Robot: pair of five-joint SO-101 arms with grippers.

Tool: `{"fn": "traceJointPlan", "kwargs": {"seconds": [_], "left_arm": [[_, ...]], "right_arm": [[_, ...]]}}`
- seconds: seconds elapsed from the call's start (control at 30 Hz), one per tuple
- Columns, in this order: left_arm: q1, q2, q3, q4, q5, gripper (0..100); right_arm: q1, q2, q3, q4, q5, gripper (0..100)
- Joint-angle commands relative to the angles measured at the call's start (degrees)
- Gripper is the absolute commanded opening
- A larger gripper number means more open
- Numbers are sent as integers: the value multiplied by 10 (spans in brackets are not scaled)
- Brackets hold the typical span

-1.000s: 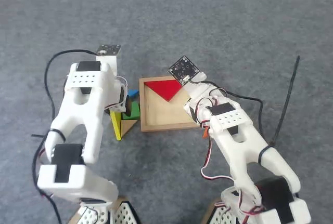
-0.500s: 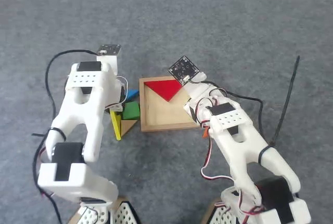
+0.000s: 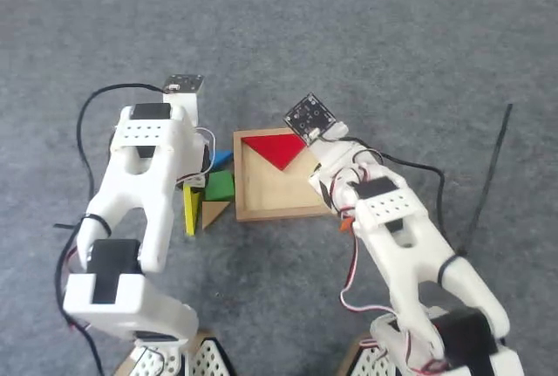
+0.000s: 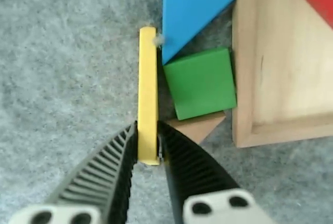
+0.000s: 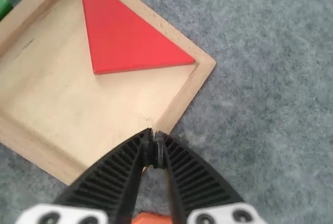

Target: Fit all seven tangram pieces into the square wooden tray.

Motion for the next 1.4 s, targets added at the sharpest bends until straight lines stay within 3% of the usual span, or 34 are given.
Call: {"fn": "traceJointPlan", "kwargs": {"seconds": [0.0,0.13,0.27,0.47,0.6,0.73,1.07,1.37], "left_arm": [[4,-37,-18,4,3,12],[4,-127,-17,17,19,12],[16,-222,-16,12,50,12],[115,-258,-15,-27,66,12],[164,-215,7,-102,140,13],[196,-138,0,-142,149,13],[188,13,-67,-142,152,13],[198,40,-81,-145,151,55]], "right_arm": [[11,-65,7,-2,5,9],[12,-86,16,-3,3,8],[36,-103,13,-1,-77,9],[86,-109,-5,-1,-130,9],[127,-109,-9,-7,-157,9],[124,-108,-4,-13,-156,9],[93,-109,11,-19,-138,9],[91,-109,11,-19,-135,9]]}}
